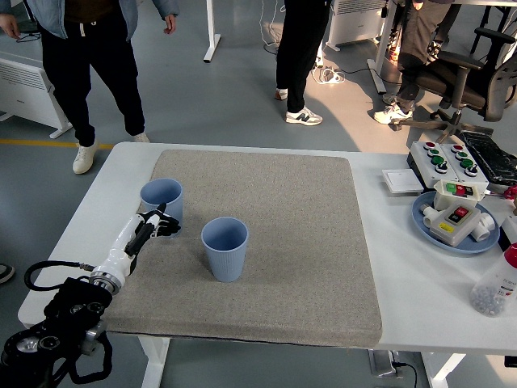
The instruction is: Push cup pick cup insert cup
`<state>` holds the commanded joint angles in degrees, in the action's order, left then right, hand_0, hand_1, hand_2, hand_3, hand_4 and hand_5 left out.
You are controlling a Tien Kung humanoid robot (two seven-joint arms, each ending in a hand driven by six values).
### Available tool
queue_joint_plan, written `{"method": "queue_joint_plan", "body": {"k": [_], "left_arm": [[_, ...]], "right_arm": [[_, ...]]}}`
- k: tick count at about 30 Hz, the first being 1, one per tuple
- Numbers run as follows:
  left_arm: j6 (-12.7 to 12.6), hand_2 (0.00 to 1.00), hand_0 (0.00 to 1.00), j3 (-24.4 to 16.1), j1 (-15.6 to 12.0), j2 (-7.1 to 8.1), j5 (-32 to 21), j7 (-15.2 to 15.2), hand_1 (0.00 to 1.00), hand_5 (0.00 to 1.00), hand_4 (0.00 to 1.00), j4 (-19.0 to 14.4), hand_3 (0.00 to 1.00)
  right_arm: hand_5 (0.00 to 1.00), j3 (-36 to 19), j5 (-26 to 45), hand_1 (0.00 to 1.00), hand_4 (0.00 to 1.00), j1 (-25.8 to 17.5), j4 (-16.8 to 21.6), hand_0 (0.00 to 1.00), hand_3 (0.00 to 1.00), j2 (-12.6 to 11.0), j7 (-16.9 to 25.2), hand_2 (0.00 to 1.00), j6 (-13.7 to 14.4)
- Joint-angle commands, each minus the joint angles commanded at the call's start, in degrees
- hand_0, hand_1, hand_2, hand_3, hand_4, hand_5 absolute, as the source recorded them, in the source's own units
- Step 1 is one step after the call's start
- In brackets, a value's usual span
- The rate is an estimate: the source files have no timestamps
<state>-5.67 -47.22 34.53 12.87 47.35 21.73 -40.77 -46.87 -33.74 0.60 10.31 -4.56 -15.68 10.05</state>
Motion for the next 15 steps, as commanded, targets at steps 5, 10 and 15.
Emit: {"method": "queue_joint_plan", "body": {"k": [5, 10, 15], "left_arm": [[0.0, 0.505, 0.645, 2.2, 2.1, -0.61, -1.8, 0.4, 0.567, 0.998, 0.574, 1.8, 0.445], [-0.1, 0.504, 0.645, 4.7, 4.0, -1.22, -4.4, 0.9, 0.567, 0.998, 0.572, 4.4, 0.445], [-0.4, 0.504, 0.645, 6.3, 5.4, -1.50, -6.1, 1.5, 0.567, 0.998, 0.572, 6.0, 0.445]], "right_arm": [[0.859, 0.4, 0.3, 0.548, 0.350, 0.2, 0.0, 0.530, 0.739, 0.0, 0.0, 0.660, 0.0], [0.860, 0.8, 0.5, 0.548, 0.349, 0.3, 0.0, 0.530, 0.738, 0.0, -0.1, 0.660, 0.0], [0.860, 0.7, 0.1, 0.548, 0.349, 0.4, 0.0, 0.530, 0.738, 0.1, -0.2, 0.660, 0.0]]}}
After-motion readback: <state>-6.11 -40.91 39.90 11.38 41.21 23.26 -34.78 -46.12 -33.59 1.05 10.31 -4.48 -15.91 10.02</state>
